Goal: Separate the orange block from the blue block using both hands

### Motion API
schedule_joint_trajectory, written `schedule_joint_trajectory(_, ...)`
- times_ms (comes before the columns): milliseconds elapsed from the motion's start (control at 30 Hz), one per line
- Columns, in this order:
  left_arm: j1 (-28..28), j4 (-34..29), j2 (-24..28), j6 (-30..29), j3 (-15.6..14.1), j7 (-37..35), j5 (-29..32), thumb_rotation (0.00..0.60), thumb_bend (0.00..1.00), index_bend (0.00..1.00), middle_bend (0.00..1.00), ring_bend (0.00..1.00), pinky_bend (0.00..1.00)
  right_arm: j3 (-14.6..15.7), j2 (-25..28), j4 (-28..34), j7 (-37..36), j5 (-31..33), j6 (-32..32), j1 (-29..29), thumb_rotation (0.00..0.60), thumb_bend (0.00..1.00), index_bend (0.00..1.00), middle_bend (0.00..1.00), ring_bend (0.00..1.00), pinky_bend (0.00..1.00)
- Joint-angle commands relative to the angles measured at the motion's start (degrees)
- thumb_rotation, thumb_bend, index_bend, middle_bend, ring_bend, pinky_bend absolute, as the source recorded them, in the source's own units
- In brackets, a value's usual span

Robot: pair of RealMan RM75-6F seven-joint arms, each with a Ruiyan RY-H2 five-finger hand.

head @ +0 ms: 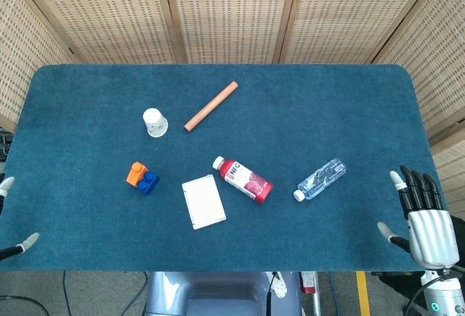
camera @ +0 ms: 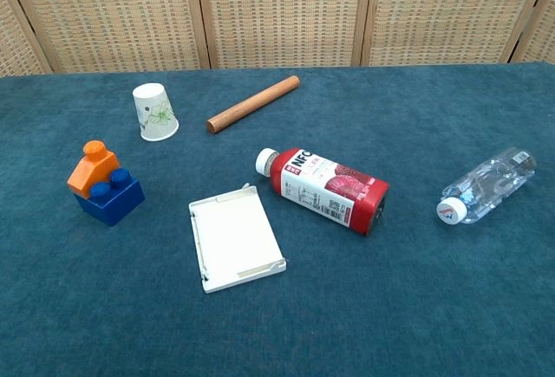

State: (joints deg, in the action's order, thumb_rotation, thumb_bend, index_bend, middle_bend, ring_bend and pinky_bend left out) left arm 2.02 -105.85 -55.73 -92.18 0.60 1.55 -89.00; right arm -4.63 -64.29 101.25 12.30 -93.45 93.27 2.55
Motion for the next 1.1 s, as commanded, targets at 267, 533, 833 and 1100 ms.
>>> schedule_joint_trajectory(267, -0.5, 0.5, -0.2, 0.8, 0.2, 0.0, 0.1, 0.6, 0.1, 0.0, 0.0, 0.0, 0.0, 0.0, 0.3, 0.3, -0.3, 0.1, -0.2, -0.1, 0.6, 0.0, 0.0, 0.0, 0.0, 0.0)
schedule_joint_trajectory(533, -9.5, 6.0, -2.8, 9.7, 5.4, -0.6, 1.6, 0.6, 0.09, 0.0, 0.0, 0.0, 0.0, 0.0, 0.4, 0.3, -0.6, -0.1, -0.5, 0.1, 0.6, 0.0, 0.0, 0.0, 0.0, 0.0)
schedule_joint_trajectory(833, -25.5, 20.4, -8.4, 27.0, 5.4, -10.3, -7.0, 0.6, 0.08, 0.0, 0.0, 0.0, 0.0, -0.7, -0.3, 0.3, 0.7, 1.8, -2.2, 0.9, 0.6, 0.0, 0.0, 0.0, 0.0, 0.0)
schedule_joint_trajectory(1100, -32.8, 28.4, -15.2, 34.3, 5.6, -7.3, -7.1, 0.6, 0.08, 0.01, 0.01, 0.0, 0.0, -1.3, -0.9, -0.4, 1.6, 4.1, -3.9, 1.6, 0.6, 0.0, 0.0, 0.0, 0.0, 0.0)
